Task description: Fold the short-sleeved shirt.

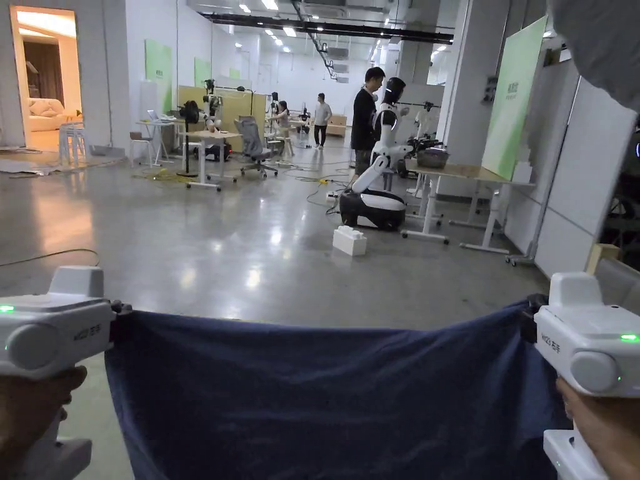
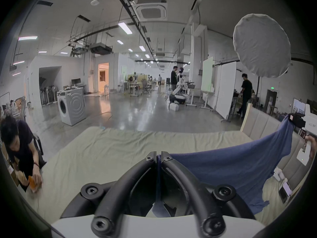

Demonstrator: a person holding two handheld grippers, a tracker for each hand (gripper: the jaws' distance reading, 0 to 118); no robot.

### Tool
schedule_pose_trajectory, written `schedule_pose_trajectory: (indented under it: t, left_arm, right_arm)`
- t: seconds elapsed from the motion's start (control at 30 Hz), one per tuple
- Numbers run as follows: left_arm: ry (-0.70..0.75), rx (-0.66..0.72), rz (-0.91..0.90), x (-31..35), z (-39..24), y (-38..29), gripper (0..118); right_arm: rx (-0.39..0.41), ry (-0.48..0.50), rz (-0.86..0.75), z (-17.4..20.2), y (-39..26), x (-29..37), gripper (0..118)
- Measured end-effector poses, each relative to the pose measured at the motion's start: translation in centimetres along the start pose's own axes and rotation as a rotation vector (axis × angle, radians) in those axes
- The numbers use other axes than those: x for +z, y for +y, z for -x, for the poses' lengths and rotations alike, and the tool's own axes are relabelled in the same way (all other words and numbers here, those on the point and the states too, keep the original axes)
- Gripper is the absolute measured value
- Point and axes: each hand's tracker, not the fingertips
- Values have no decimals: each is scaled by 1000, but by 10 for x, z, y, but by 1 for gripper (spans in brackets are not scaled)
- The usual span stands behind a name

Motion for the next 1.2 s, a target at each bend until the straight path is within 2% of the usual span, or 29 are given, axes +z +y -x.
schedule_pose_trajectory:
  t: [0.13, 0.37, 0.53, 0.83, 1.2]
  left_arm:
    - [19, -44, -42, -10, -12, 47, 4]
    - [49, -61, -77, -38, -15, 110, 4]
    - [60, -54, -98, -55, -9, 138, 4]
    - [92, -49, -126, -87, -6, 167, 4]
    - [97, -43, -144, -98, -5, 169, 4]
  right_arm:
    - [0, -34, -49, -9, 32, -4, 3]
    - [-49, -54, -63, -17, 79, -35, 3]
    - [-14, -66, -90, -11, 104, -57, 3]
    - [18, -78, -137, -1, 135, -91, 3]
    - [53, -82, -153, -2, 133, -88, 3]
